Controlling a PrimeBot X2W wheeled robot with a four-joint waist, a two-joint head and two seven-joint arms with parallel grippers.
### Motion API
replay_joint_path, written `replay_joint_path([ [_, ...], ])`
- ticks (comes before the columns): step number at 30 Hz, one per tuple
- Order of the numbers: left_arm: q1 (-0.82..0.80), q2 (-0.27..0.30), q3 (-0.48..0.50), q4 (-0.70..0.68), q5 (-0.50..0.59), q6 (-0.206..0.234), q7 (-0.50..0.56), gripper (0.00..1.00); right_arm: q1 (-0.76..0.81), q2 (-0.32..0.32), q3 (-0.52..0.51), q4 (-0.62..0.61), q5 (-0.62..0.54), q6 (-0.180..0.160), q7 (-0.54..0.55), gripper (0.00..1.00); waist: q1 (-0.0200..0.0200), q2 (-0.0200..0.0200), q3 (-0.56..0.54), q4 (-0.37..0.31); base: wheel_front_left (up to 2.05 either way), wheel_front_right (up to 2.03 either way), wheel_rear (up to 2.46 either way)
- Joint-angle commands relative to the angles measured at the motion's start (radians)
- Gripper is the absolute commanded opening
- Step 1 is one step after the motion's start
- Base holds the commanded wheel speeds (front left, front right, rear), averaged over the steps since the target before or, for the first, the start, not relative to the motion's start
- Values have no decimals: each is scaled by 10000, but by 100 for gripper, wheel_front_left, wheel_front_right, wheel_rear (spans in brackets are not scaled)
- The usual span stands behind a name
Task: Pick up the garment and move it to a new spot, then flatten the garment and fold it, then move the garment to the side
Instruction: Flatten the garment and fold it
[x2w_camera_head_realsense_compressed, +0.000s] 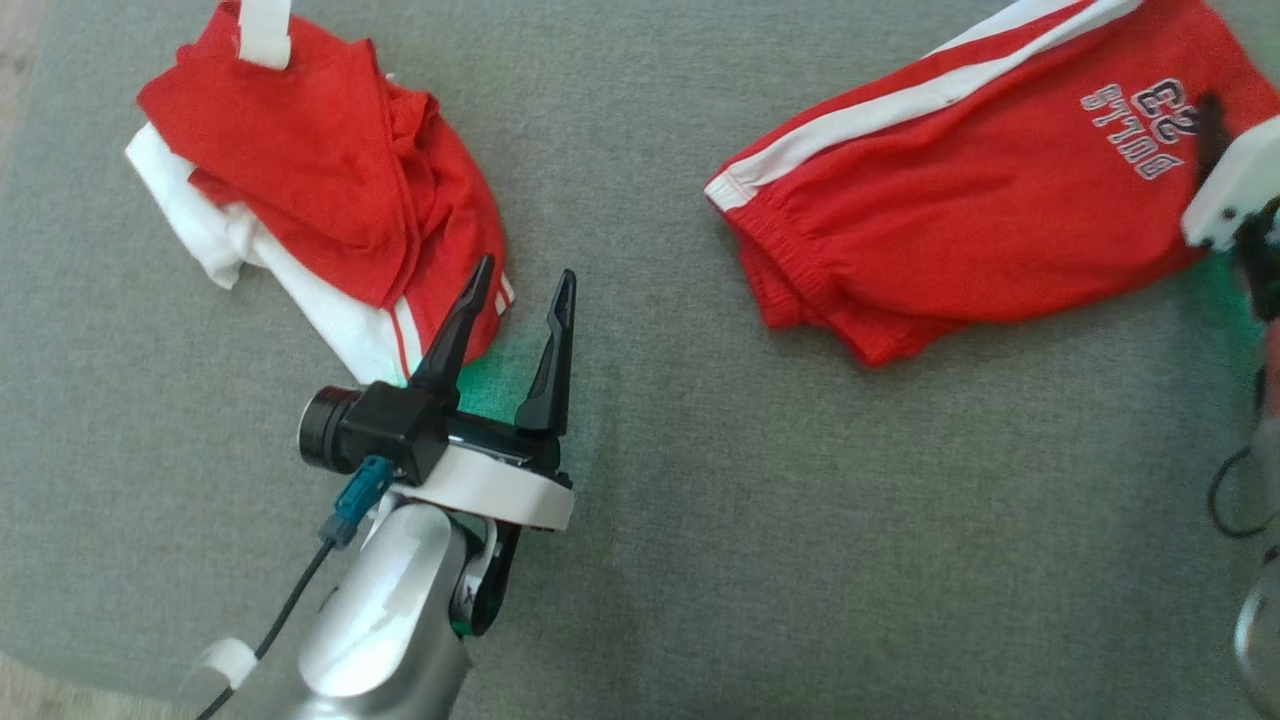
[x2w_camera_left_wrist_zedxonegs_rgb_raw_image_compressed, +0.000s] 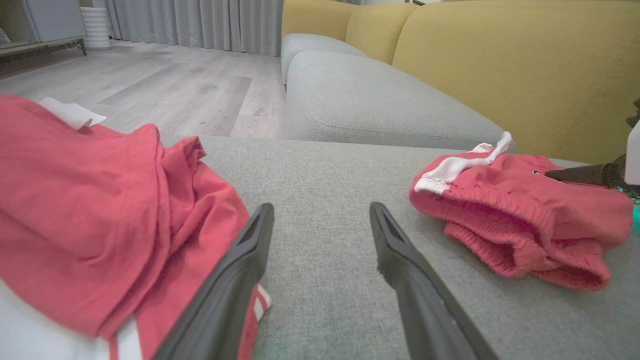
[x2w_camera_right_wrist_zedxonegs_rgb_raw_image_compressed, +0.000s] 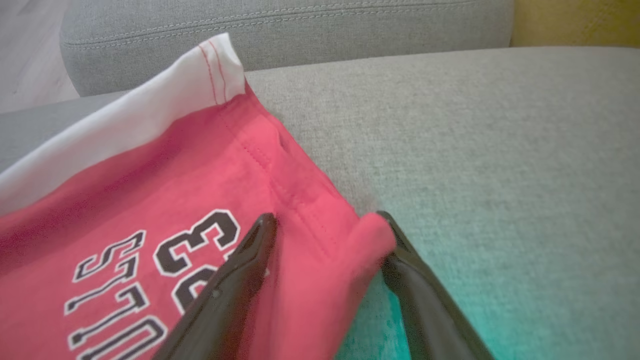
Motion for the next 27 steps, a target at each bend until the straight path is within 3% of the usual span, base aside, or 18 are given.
replay_joint_path([
  [1,-195,59,396,-248,104,-35,-51,100,-158,17,257,14,-102,-9,152,100,-1,0,68,70,0,0,0],
  [3,-205,22,448,-241,138,-56,-51,100,-287,-34,441,433,-101,-9,280,95,-1,0,89,76,0,0,0],
  [4,-204,7,479,-235,156,-62,-51,100,-350,-56,549,575,-66,-9,264,0,-1,0,85,59,0,0,0],
  [17,168,-75,962,-118,398,-178,-51,100,25,-788,1569,997,1469,-9,-969,0,-1,0,-741,-888,0,0,0],
  [27,596,-94,1137,-40,528,-241,-51,100,1413,-1748,222,1048,1821,-9,-1343,0,-1,0,-1434,-1349,0,0,0],
])
